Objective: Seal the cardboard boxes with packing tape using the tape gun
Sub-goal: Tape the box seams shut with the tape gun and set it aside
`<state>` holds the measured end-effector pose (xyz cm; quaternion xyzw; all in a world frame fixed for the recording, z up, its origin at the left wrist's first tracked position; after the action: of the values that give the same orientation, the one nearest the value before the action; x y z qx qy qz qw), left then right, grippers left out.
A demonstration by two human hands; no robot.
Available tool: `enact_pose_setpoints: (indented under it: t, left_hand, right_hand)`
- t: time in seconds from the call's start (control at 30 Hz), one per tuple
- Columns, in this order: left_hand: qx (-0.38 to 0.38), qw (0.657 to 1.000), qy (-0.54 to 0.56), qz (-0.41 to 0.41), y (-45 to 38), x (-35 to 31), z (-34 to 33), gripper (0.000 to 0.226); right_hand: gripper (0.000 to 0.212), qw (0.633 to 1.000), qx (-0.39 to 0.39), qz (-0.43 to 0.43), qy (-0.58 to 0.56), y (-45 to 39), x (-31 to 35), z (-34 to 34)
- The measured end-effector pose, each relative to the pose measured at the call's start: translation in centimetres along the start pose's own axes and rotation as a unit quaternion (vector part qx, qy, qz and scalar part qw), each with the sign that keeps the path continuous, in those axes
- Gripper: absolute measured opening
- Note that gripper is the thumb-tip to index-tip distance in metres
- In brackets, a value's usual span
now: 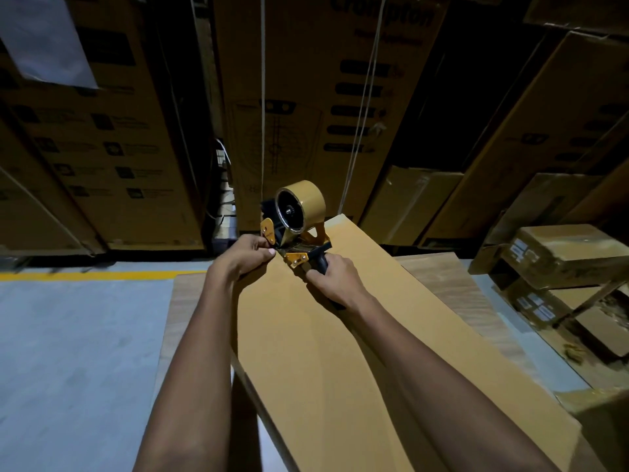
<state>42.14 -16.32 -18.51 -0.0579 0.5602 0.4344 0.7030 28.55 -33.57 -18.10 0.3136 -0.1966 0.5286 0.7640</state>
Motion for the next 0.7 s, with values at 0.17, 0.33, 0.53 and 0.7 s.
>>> enact_pose_setpoints:
  t: [0.17,0.33,0.53,0.7]
  left_hand:
    - [-0.067,0.997,0.019,-0.014,-0.7,0.2,-1.1,0.02]
    - [-0.06,0.998,0.017,-0.032,0.1,0.4,-0.9,0.025]
    - [-0.05,0.998,-0.001,-0.046,0.1,0.9,-0.6,0.024]
    - [-0.063,0.996,0.001,-0.059,-0.2,1.2,-0.6,0.03]
  right_hand:
    - [0.027,0.999,0.015,-0.004,-0.029,-0.1,0.4,0.7]
    - [0.026,0.999,0.036,0.01,-0.02,0.0,1.6,1.8]
    - [0.021,0.999,0.041,0.012,-0.026,2.4,0.7,2.3]
    - [0.016,0.999,0.014,-0.021,-0.022,5.4,-1.4,1.9]
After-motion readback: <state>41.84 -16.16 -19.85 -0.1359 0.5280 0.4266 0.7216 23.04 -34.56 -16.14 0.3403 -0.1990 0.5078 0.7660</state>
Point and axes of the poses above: each hand's wrist, its own y-axis away from the middle knuckle, its own z-axis out of the back of the hand, x = y × z, the point moved 1 cm from there along -y, towards the middle knuckle, and after that the axes turned 10 degrees about x, right-handed, at the moved point
